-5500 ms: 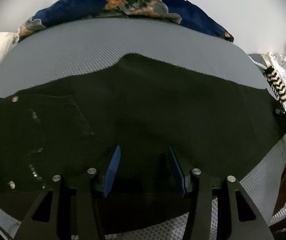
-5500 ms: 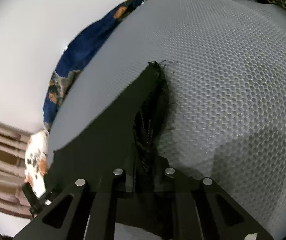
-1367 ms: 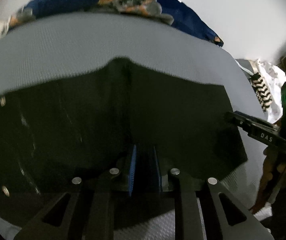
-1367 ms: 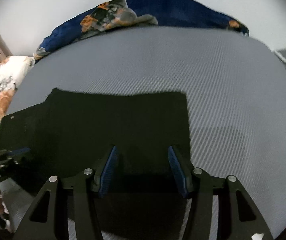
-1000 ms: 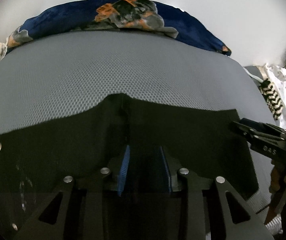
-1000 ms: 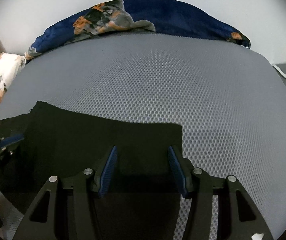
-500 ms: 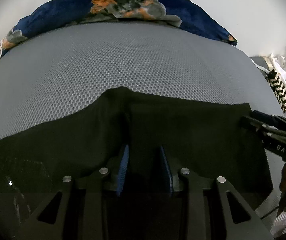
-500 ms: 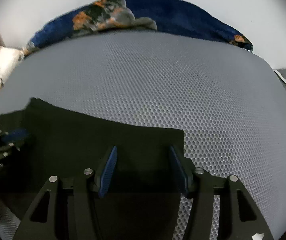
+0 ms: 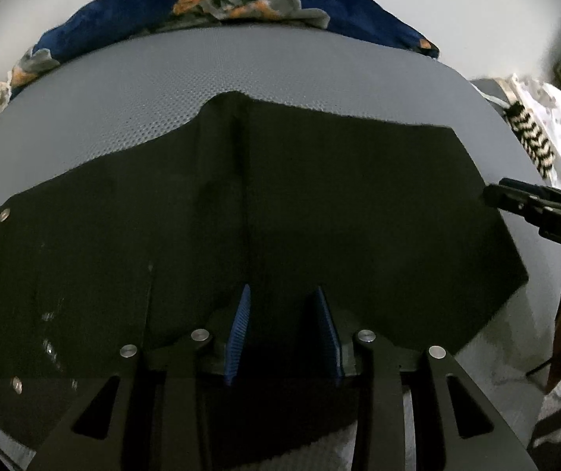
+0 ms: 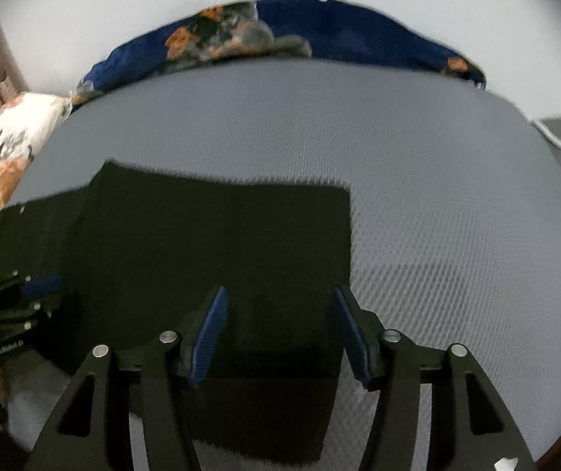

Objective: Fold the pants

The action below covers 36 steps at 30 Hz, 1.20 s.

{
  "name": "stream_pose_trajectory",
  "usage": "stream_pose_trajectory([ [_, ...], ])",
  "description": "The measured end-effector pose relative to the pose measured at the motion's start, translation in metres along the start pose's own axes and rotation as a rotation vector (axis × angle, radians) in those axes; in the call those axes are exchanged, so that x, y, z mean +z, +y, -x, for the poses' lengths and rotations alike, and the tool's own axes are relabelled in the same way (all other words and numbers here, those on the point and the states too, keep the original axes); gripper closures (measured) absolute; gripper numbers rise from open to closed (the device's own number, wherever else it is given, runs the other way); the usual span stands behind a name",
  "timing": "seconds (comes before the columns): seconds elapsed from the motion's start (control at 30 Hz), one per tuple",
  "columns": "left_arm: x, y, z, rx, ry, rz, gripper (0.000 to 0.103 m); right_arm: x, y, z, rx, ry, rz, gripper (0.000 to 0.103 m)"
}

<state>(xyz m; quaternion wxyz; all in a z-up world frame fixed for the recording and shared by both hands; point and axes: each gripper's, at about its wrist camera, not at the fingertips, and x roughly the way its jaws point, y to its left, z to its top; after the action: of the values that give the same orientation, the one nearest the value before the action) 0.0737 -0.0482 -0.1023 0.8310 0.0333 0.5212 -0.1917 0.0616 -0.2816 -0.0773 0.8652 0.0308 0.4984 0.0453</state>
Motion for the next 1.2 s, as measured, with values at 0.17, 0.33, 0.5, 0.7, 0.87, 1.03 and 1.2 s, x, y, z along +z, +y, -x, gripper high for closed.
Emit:
stream_pose_trajectory([
  [0.17, -0.017, 0.001, 0.009, 0.003, 0.005, -0.015, 0.061, -0.024, 0.010, 0.002, 0.002, 0.064, 0.064, 0.049],
  [0.33, -0.021, 0.006, 0.020, -0.004, -0.005, 0.005, 0.058, -0.034, 0.023, 0.002, 0.009, 0.081, 0.097, 0.046],
  [0.5, -0.021, 0.031, 0.049, 0.023, -0.058, 0.057, 0.053, -0.037, 0.039, 0.001, 0.057, 0.096, 0.125, 0.046],
  [0.7, -0.026, 0.089, 0.093, 0.075, -0.124, 0.186, 0.050, -0.038, 0.066, -0.008, 0.097, 0.110, 0.154, 0.046],
  [0.87, -0.035, 0.141, 0.116, 0.158, -0.164, 0.277, 0.048, -0.026, 0.093, -0.018, 0.146, 0.110, 0.180, 0.046],
  [1.03, -0.042, 0.167, 0.108, 0.181, -0.154, 0.346, 0.048, 0.012, 0.131, -0.025, 0.169, 0.045, 0.232, 0.048],
  [1.2, -0.045, 0.183, 0.092, 0.174, -0.098, 0.390, 0.048, 0.061, 0.172, -0.035, 0.148, -0.046, 0.275, 0.048],
])
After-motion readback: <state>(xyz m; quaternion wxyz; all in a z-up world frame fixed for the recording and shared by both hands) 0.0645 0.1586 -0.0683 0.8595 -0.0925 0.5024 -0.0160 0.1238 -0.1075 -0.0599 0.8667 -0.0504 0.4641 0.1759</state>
